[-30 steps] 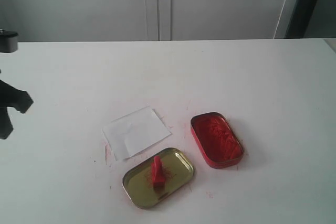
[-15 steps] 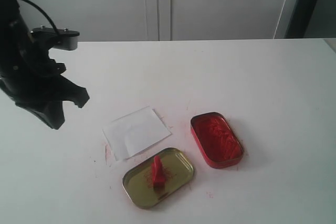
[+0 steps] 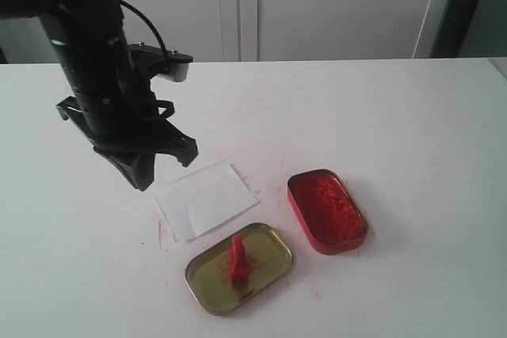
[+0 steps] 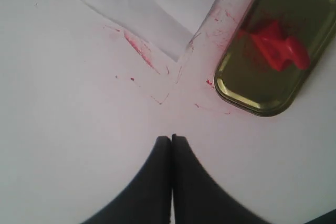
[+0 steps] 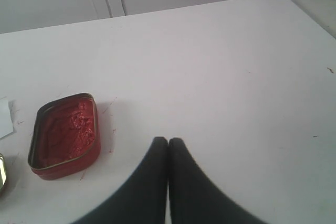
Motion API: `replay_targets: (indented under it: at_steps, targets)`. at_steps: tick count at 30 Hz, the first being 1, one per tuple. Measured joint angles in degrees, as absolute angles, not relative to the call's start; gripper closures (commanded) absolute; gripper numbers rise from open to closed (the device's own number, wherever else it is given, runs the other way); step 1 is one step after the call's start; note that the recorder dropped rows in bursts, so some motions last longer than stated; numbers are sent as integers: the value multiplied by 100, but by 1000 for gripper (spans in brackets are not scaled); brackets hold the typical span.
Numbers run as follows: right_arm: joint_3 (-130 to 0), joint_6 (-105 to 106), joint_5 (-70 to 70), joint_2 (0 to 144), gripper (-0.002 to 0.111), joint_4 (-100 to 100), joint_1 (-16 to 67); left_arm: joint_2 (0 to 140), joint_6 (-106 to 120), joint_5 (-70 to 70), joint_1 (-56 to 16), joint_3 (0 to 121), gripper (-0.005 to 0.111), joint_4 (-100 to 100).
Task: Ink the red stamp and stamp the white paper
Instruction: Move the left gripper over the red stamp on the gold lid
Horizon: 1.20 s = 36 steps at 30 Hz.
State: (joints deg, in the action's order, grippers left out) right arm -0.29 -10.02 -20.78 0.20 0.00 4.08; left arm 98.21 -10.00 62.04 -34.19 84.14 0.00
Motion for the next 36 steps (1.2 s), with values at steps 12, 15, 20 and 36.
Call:
replay_targets:
  at_steps: [12,15,20,36]
  targets:
    - [-29,-1002,-2078,20,108,0,408,10650,-1023,6444,-3756,9249,107,31]
    - [-29,-1002,-2078,20,108,0,408,10794,-1068,6444,-3898,9351,107,44]
    - [-29,-1002,-2078,20,108,0,408,10933,-1374,6444,-4123,9377,107,44]
    - [-29,-1002,-2078,20,108,0,408,10945,-1953,6280,-4328,9377,107,-295]
